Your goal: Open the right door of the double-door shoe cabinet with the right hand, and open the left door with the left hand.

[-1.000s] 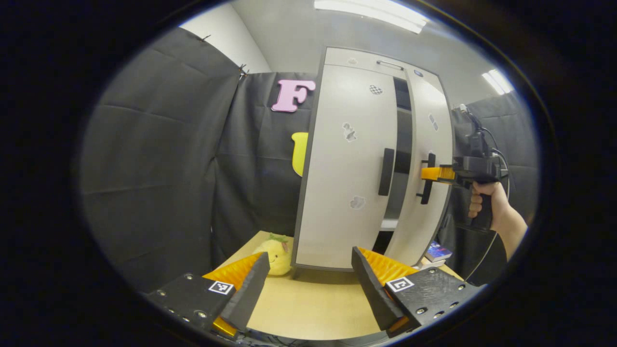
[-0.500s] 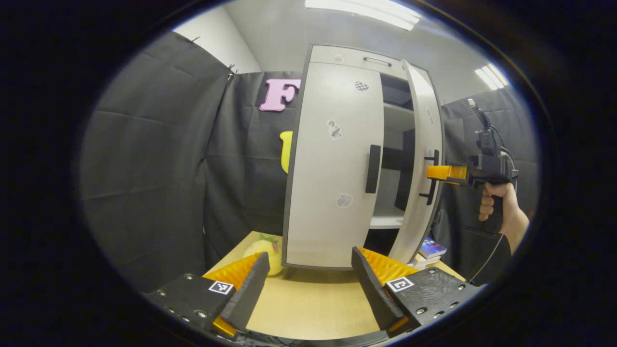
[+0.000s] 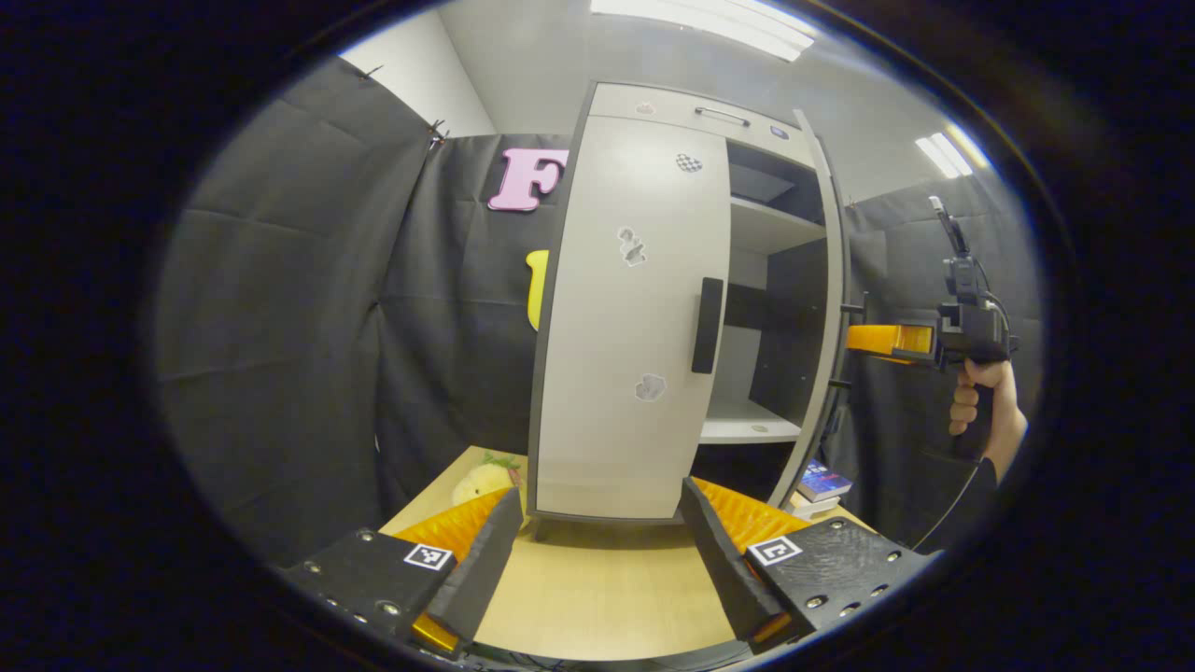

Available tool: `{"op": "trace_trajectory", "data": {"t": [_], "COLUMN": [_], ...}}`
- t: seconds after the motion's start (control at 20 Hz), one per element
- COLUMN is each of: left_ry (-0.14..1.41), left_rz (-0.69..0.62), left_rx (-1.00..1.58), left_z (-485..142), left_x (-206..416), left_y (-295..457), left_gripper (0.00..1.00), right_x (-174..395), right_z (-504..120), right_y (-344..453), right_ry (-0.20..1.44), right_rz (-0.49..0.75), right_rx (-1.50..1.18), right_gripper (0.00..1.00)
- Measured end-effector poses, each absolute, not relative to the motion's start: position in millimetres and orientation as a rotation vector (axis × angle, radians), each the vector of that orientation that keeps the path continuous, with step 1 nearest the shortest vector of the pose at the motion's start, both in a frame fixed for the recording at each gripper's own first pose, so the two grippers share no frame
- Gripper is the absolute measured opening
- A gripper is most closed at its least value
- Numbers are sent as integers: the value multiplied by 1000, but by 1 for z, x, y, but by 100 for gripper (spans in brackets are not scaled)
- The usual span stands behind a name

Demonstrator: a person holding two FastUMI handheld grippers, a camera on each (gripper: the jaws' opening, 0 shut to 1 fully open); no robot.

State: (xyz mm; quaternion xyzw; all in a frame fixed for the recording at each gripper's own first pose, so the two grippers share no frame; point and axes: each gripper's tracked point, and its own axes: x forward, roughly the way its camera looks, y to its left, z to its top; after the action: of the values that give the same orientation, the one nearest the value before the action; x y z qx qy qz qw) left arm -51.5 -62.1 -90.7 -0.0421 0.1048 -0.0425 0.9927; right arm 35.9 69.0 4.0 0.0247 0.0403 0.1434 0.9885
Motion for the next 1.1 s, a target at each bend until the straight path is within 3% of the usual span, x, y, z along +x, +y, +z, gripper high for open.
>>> {"op": "trace_trajectory", "data": {"t": [0.05,0.4,0.45,1.1], "left_ry": [209,215,213,233], "left_rz": [-89,-137,-147,-236], "left_rx": [-83,-81,-75,-89], "left_z": [-91,-94,-93,-104], "left_x": [-49,-38,-35,-12], "left_y": [-64,-77,-80,-115], "left_gripper": [98,96,100,100], "right_x": [33,26,26,11], "right_z": [4,5,6,10], "right_y": [66,56,55,17], "right_ry": [80,83,81,96], "right_rz": [284,273,269,244], "right_rx": [49,33,26,89], "right_gripper": [6,5,6,5]}}
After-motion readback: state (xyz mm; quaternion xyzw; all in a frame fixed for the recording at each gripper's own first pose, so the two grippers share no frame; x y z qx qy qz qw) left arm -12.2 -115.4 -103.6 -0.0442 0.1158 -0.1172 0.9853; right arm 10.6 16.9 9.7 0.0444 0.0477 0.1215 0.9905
